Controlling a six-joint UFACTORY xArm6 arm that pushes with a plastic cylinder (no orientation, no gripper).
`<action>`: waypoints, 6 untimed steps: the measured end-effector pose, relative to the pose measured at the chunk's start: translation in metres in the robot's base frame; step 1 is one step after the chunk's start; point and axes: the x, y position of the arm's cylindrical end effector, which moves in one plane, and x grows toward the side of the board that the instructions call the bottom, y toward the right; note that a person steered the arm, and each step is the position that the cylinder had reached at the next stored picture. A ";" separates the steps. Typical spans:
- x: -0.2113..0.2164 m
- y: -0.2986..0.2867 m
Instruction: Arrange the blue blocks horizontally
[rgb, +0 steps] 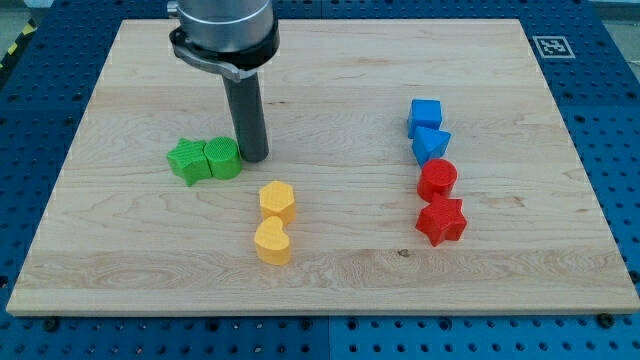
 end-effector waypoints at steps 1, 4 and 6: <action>-0.012 0.018; -0.072 0.249; -0.046 0.228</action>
